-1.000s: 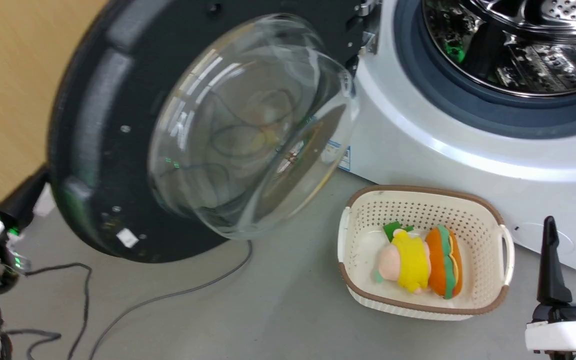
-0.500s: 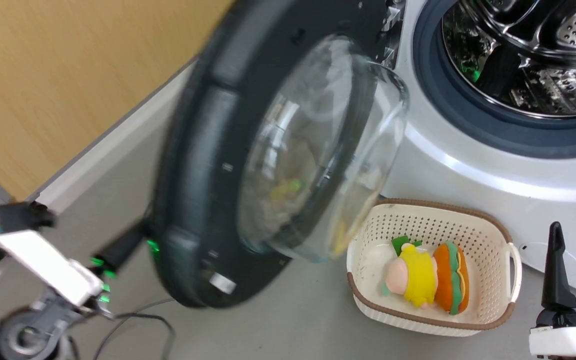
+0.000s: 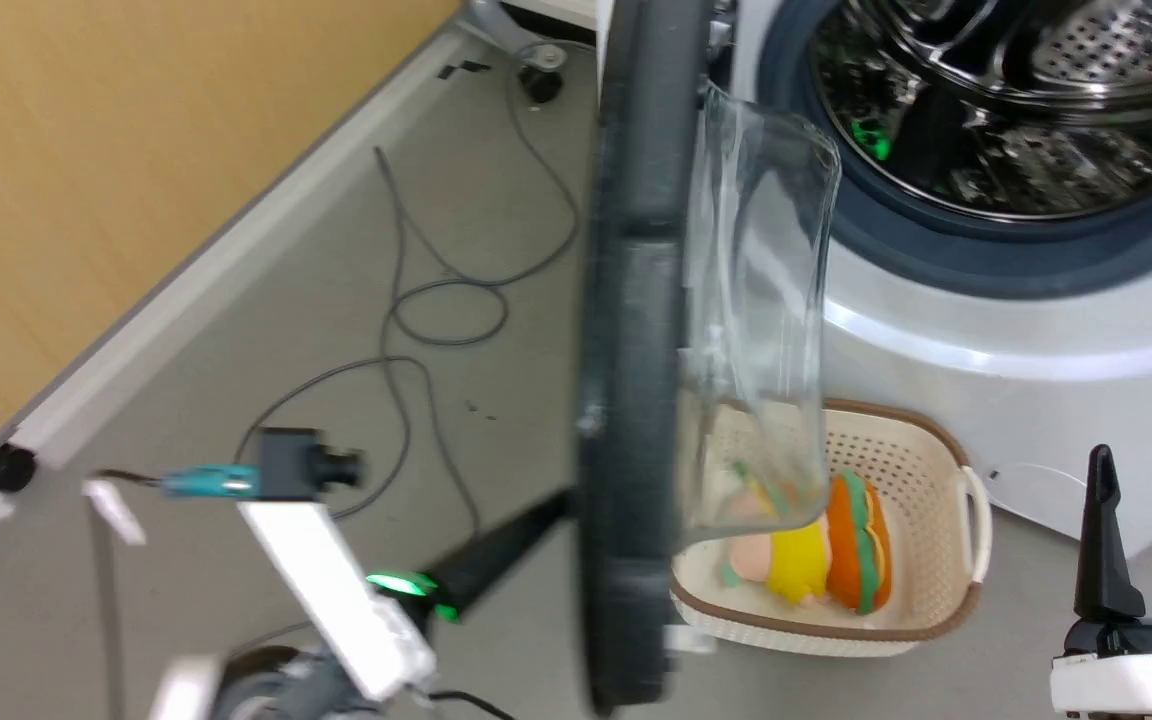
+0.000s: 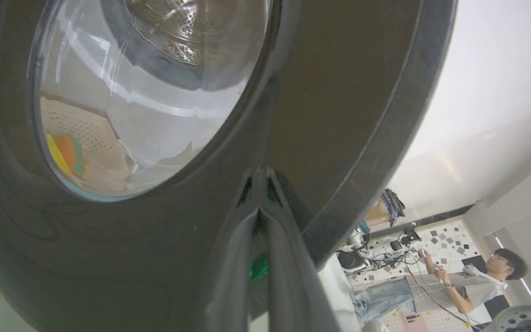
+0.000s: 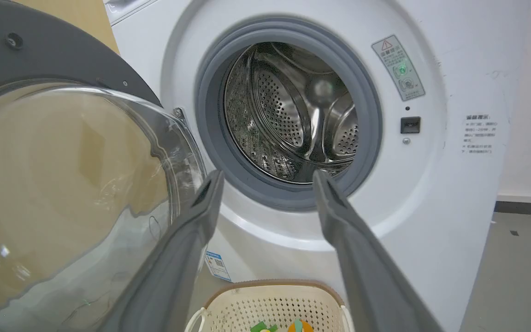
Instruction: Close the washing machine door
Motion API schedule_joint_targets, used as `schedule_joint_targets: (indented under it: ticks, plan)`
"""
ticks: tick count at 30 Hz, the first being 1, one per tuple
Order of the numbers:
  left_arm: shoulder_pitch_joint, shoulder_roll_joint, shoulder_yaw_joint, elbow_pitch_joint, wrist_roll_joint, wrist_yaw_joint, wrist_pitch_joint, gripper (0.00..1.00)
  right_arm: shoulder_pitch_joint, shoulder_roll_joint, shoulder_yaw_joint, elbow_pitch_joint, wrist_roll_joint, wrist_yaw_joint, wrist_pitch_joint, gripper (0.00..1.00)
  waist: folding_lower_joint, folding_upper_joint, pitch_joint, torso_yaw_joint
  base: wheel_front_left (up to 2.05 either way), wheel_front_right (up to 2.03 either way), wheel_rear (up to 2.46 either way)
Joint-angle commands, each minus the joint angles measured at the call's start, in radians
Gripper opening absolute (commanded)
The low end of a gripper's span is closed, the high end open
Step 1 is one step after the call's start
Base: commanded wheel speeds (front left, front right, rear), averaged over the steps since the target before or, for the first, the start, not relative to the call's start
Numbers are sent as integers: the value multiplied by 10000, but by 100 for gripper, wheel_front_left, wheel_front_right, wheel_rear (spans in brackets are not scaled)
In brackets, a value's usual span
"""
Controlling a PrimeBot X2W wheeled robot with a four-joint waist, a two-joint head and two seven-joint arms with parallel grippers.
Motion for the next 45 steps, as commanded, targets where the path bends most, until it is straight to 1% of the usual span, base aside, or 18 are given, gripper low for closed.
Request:
schedule_joint_targets:
  ticks: [1,8,12,13,14,16,17,19,25,31,34,36,37,38,39,41,43,45]
  plan:
    - [-26,-120,-287,0,53,-47,-141,0,19,-1,21,-6,102,-7,-44,100,0,0,22,-185,0,0,0]
    - [-486,-440,-2158,385,278,-48,-1344,0,-87,-1,33,21,106,-7,-44,100,0,0,-4,-873,0,0,0]
    - [-754,-471,-3032,883,654,-48,-2461,0,-148,-1,86,68,143,-7,-44,100,0,0,-53,-1376,0,0,0]
    - [-810,-499,-3183,1034,690,-48,-2845,0,-161,-1,101,69,144,-7,-44,100,0,0,-59,-1510,0,0,0]
    - [-986,-526,-3575,1326,712,-48,-3445,0,-182,-1,141,70,142,-7,-44,100,0,0,-55,-1798,0,0,0]
    - [-1224,-496,-3998,1674,913,-48,-4101,0,-197,-1,145,66,124,-7,-44,100,0,0,-32,-2074,0,0,0]
    - [-1224,-496,-3998,1674,913,-48,-4101,0,-197,-1,145,66,124,-7,-44,100,0,0,-32,-2074,0,0,0]
    - [-1468,-440,-4425,2087,1194,-48,-4869,0,-227,-1,155,66,114,-7,-44,100,0,0,9,-2391,0,0,0]
    - [-2197,-431,-5624,3157,1024,-48,-6538,0,-252,-1,166,126,119,-7,-44,100,0,0,118,-3134,0,0,0]
    - [-2746,-89,-6453,3690,497,-48,-7466,0,-230,-1,282,186,169,-7,-44,100,0,0,117,-3491,0,0,0]
    - [-2890,230,-6804,3801,447,-48,-7930,0,-190,-1,389,237,226,-7,-44,100,0,0,39,-3595,0,0,0]
    - [-2907,496,-6922,3876,567,-48,-8457,0,-144,-1,488,256,268,-7,-44,100,0,0,-40,-3650,0,0,0]
    - [-2925,654,-6983,3936,714,-48,-8749,15,-126,-1,517,232,271,-7,-44,100,0,0,-74,-3658,0,0,0]
    - [-2948,830,-7035,4021,923,-48,-9077,45,-99,-1,552,192,212,-7,-44,100,0,0,-117,-3660,0,0,0]
    - [-2957,983,-7033,4127,1120,-48,-9406,99,-65,-1,567,159,158,-7,-44,100,0,0,-160,-3652,0,0,0]
    - [-2954,1230,-6822,4340,1515,-48,-9849,100,7,-1,542,127,129,-7,-44,100,0,0,-242,-3606,0,0,0]
    - [-2968,1441,-6340,4638,2237,20,-10063,100,72,-1,463,92,128,-7,-44,100,0,0,-320,-3519,0,0,0]
    - [-2934,1477,-5475,4681,3136,421,-10115,100,115,-1,386,45,133,-7,-44,100,0,0,-372,-3428,0,0,0]
